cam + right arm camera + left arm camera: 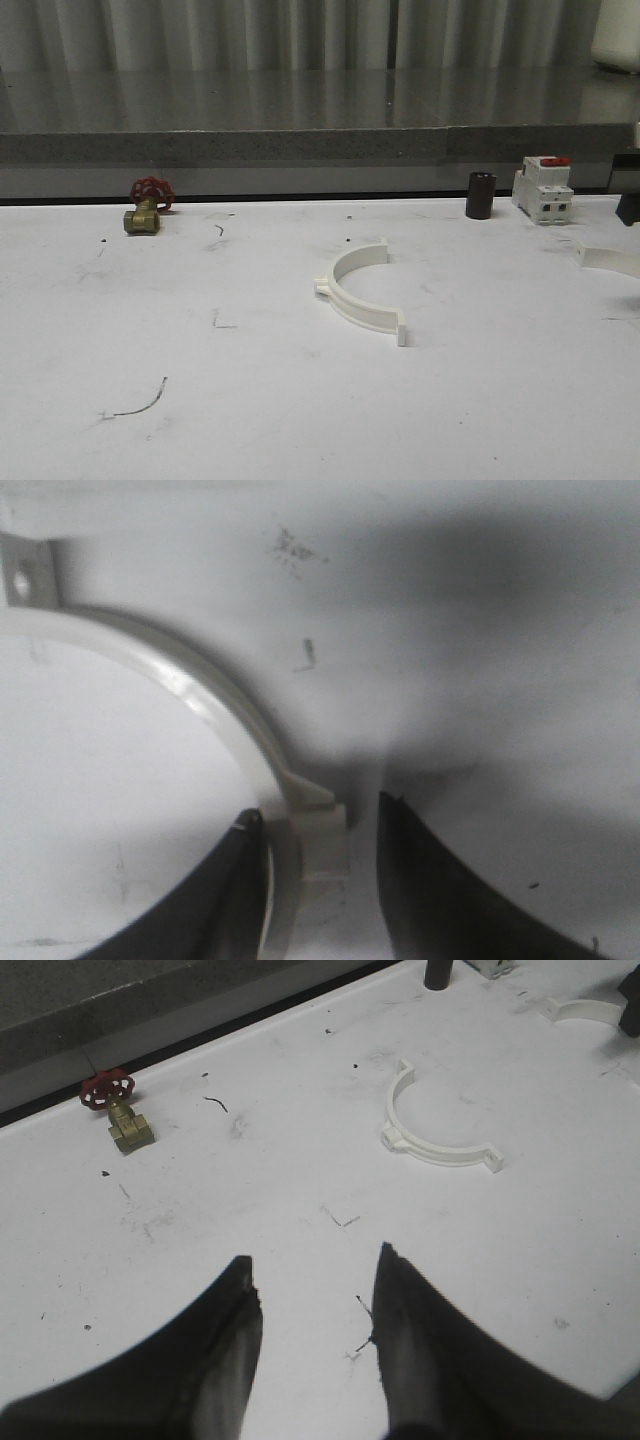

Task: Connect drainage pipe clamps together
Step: 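Lower the right gripper and grasp the other half-ring's end tab, then carry the half-ring with the right gripper and join it to the first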

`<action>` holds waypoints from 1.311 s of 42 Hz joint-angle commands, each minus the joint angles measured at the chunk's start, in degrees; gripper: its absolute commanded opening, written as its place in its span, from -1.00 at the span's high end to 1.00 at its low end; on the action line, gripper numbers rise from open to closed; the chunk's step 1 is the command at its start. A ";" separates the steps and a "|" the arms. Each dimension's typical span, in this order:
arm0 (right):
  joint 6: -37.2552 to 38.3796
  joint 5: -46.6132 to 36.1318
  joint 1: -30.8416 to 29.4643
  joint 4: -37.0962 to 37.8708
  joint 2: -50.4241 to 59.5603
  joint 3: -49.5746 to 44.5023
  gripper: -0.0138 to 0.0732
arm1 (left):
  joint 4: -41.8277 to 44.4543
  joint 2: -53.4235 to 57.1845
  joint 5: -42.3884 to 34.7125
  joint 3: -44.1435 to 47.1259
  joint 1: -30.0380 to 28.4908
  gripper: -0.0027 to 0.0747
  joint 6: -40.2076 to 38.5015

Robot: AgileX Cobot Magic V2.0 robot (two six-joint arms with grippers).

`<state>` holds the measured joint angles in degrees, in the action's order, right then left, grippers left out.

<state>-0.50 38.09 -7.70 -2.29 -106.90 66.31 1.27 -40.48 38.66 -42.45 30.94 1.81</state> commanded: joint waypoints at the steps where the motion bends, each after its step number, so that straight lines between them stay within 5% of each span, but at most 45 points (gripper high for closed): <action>1: -0.66 -1.22 -0.36 -0.02 2.74 1.49 0.19 | -0.12 0.25 -4.00 -1.51 -0.22 0.26 -0.01; 7: -0.66 -1.05 -0.36 -0.02 2.74 1.49 0.34 | -0.12 0.25 -4.00 -1.51 -0.22 0.26 -0.01; 25: -0.66 0.20 -0.36 -0.19 2.74 1.49 0.34 | -0.12 0.25 -4.00 -1.51 -0.22 0.26 -0.01; 41: -0.66 11.17 -0.03 -7.81 6.63 5.50 0.34 | -0.12 0.25 -4.00 -1.51 -0.22 0.26 -0.01; 55: -0.66 15.39 8.12 -9.04 17.45 8.70 0.34 | -0.12 0.25 -4.00 -1.51 -0.22 0.26 -0.01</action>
<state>-0.65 53.36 -1.81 -9.89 -93.77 72.49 1.27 -40.48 38.66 -42.45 30.94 1.81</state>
